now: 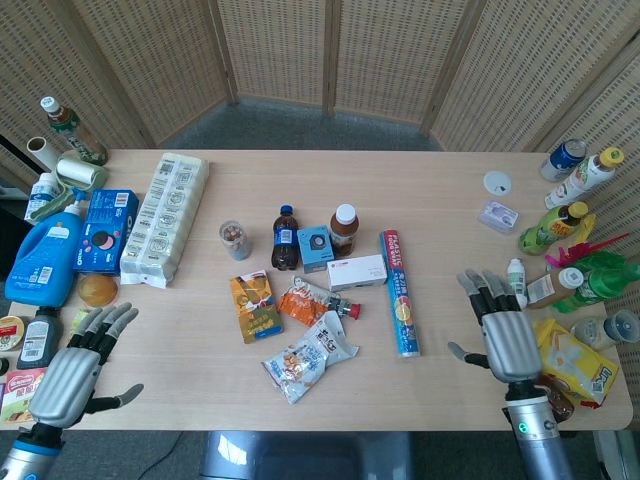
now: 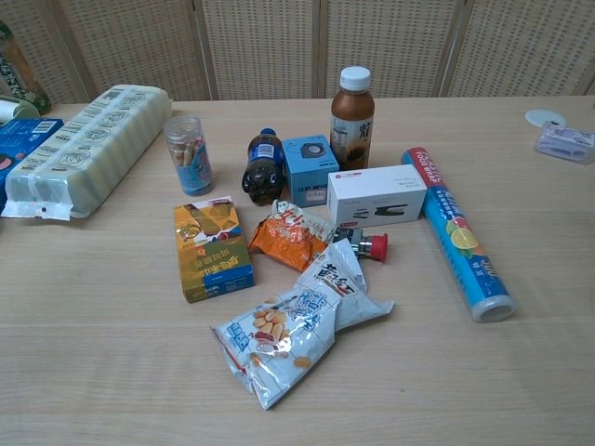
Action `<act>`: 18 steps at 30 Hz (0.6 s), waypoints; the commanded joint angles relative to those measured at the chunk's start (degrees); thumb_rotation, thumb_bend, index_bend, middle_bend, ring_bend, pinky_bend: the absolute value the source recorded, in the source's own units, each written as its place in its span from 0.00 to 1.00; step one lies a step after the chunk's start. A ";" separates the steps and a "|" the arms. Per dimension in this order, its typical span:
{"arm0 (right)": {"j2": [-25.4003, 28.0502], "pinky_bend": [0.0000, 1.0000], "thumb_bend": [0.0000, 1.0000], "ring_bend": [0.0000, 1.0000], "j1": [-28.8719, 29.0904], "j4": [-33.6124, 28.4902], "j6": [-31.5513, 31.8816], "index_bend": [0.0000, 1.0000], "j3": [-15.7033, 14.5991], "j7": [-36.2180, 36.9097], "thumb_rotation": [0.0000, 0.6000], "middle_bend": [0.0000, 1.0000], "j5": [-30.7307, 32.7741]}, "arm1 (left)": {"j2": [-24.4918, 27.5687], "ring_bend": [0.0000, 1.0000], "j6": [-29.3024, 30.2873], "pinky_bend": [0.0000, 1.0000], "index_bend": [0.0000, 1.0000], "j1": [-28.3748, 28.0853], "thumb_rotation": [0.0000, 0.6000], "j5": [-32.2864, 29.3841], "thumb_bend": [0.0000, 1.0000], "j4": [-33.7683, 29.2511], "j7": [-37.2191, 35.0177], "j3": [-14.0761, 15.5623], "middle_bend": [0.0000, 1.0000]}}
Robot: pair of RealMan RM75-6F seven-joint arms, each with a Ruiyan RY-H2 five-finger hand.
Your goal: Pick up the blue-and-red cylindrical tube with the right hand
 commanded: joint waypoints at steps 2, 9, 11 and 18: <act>-4.22 0.00 0.10 0.00 1.82 2.63 -2.49 0.00 1.32 -3.04 0.96 0.00 2.58 | 0.12 0.00 -0.50 0.00 0.05 -0.41 1.00 -0.27 0.22 0.11 -0.05 -0.35 0.02; -11.25 0.00 0.05 0.00 6.01 6.67 -7.39 0.00 3.41 -9.69 0.93 0.00 6.83 | 0.58 0.00 -1.91 0.00 0.05 -1.54 1.00 -1.52 0.22 -0.16 0.27 -1.37 0.02; -12.86 0.00 0.03 0.00 7.01 7.92 -8.58 0.00 3.87 -11.24 0.93 0.00 8.17 | 0.54 0.00 -2.27 0.00 0.05 -1.84 1.00 -1.73 0.22 -0.20 0.35 -1.59 0.02; -18.81 0.00 0.00 0.00 9.59 13.89 -10.23 0.00 5.18 -15.45 0.91 0.00 12.12 | 0.34 0.00 -3.10 0.00 0.05 -2.31 1.00 -2.55 0.22 -0.12 0.59 -1.84 0.02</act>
